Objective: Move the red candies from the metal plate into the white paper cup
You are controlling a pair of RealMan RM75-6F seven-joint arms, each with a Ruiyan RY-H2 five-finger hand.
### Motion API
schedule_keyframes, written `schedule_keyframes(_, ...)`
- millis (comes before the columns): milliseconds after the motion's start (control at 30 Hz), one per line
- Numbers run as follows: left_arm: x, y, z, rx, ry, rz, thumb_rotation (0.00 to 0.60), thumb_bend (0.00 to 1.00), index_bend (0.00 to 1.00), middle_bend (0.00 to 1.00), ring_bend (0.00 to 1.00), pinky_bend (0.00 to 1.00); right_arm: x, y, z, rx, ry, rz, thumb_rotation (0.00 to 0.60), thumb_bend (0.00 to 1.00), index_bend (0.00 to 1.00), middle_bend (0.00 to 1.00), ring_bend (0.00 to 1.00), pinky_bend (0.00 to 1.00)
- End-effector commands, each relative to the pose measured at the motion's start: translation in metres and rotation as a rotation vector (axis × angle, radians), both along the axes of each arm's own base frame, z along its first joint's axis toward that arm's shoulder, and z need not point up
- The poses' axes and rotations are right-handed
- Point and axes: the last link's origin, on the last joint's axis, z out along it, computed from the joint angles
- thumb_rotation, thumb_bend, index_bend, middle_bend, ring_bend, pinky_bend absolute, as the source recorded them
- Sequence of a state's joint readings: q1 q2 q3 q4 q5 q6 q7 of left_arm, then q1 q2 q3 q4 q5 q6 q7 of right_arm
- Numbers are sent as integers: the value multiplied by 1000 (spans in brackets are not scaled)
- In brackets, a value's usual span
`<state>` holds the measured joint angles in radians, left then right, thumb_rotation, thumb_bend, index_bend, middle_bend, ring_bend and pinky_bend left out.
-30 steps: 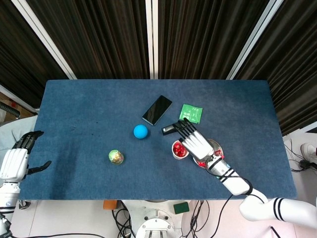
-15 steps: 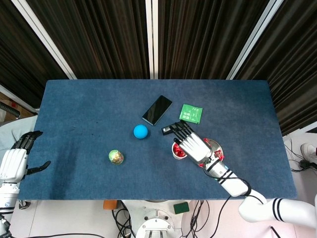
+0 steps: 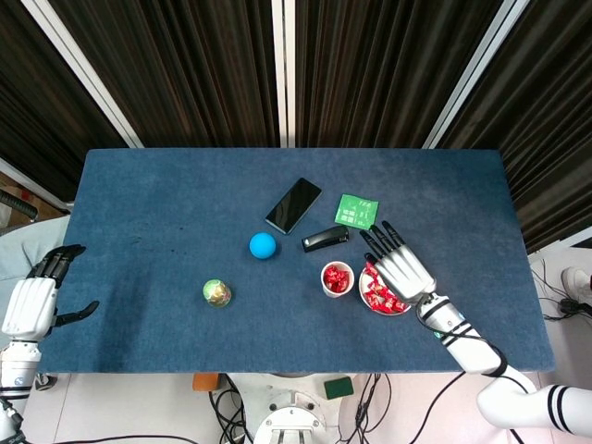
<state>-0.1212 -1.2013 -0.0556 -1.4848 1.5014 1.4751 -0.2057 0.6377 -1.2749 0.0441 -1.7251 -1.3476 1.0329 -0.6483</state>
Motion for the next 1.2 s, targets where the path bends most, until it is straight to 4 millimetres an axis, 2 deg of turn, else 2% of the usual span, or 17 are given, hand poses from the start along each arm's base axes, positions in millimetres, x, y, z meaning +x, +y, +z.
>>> schedule_keyframes(33, 0, 0, 0, 0, 1, 1, 600, 123, 163, 136, 96, 241, -12, 1, -4, 21, 16, -44, 600, 291, 352, 36, 0, 0)
schedule_keyframes(400, -2, -1, 0, -4, 3, 11, 600, 122, 163, 136, 96, 241, -29, -16, -24, 18, 26, -111, 600, 292, 321, 32, 0, 0)
schedule_keyframes(733, -3, 0, 0, -7, 1, 12, 600, 122, 163, 135, 96, 241, -33, -23, -38, 35, 50, -127, 600, 292, 309, 31, 0, 0)
schedule_keyframes(1200, -4, 1, 0, -8, 2, 11, 600, 121, 163, 135, 96, 241, -42, -23, -43, 35, 88, -149, 600, 292, 376, 30, 0, 0)
